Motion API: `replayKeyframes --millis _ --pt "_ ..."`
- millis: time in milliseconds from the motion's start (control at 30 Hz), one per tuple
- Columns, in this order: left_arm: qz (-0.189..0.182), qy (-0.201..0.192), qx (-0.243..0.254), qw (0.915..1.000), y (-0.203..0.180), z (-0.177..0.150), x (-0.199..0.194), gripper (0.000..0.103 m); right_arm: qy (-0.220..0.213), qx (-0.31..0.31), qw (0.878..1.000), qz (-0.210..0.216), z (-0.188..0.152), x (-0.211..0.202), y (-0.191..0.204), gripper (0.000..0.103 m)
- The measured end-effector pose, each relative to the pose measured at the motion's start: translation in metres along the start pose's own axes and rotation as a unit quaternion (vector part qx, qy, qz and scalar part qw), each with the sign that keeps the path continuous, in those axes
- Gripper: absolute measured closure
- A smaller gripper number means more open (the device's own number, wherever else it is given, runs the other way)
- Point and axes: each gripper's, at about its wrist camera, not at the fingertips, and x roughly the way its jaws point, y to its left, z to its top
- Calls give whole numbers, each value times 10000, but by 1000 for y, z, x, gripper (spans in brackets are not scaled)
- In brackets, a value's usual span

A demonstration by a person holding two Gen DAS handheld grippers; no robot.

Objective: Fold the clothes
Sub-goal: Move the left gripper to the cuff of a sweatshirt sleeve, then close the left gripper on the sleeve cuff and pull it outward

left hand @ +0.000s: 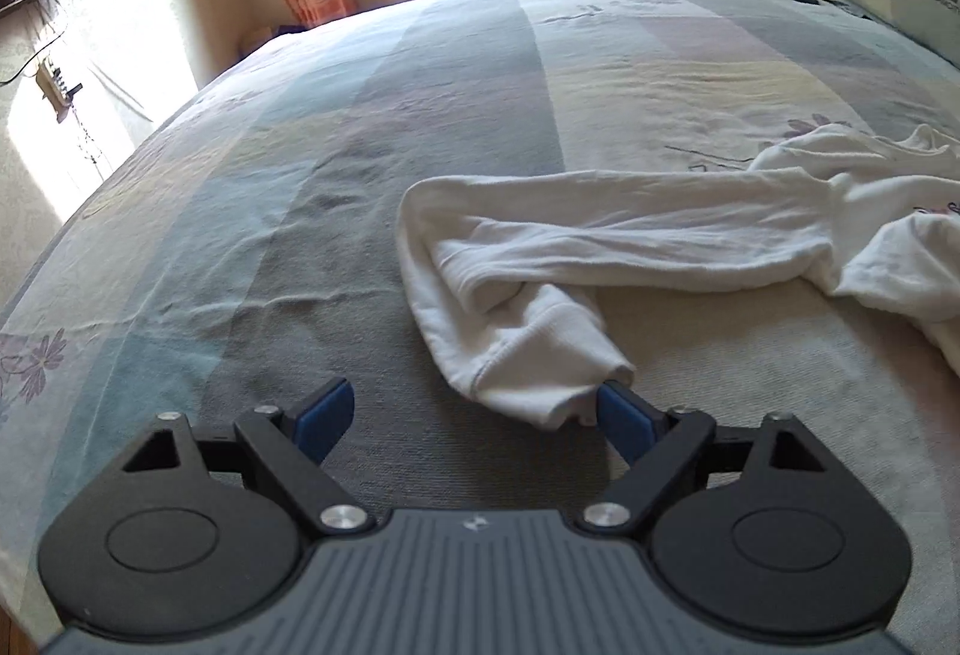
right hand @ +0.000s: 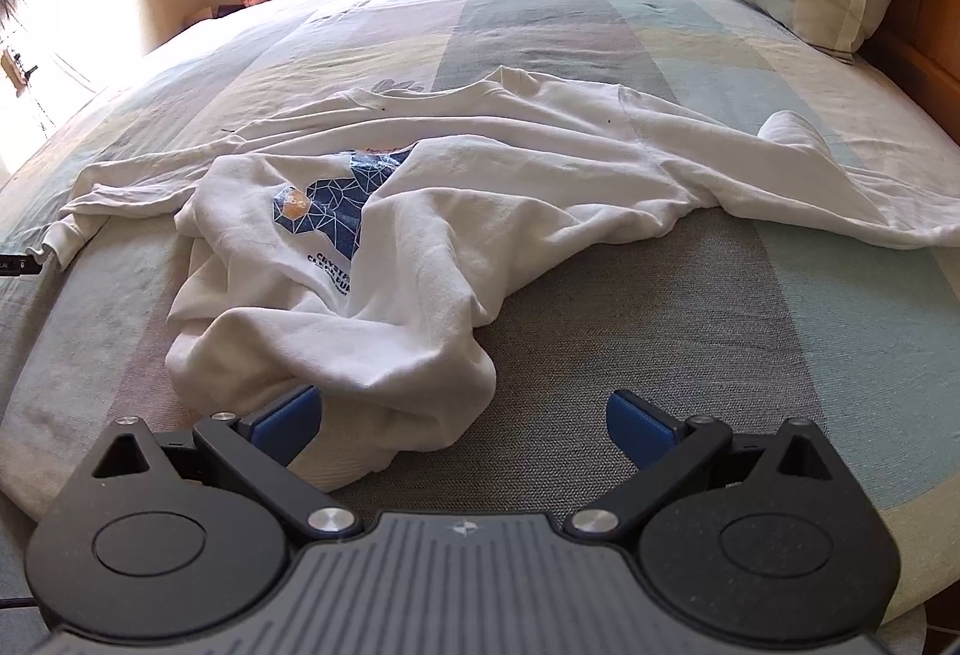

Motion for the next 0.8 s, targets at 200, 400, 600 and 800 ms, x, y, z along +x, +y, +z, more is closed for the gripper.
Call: replayKeyframes --millis 200,400,600,800 --pt "-289 -81 207 9993 -18 10 7 15 10 -112 9999 -35 1 0 6 0" --pt "-1271 249 -2284 9649 40 -28 5 15 1 -130 9999 21 2 2 10 0" --pt "-2338 218 -4460 8637 81 -83 21 15 -14 -117 9999 107 3 4 12 0" --pt "-2959 -35 -5750 7627 95 -104 63 15 -30 -104 9998 193 5 6 15 0"
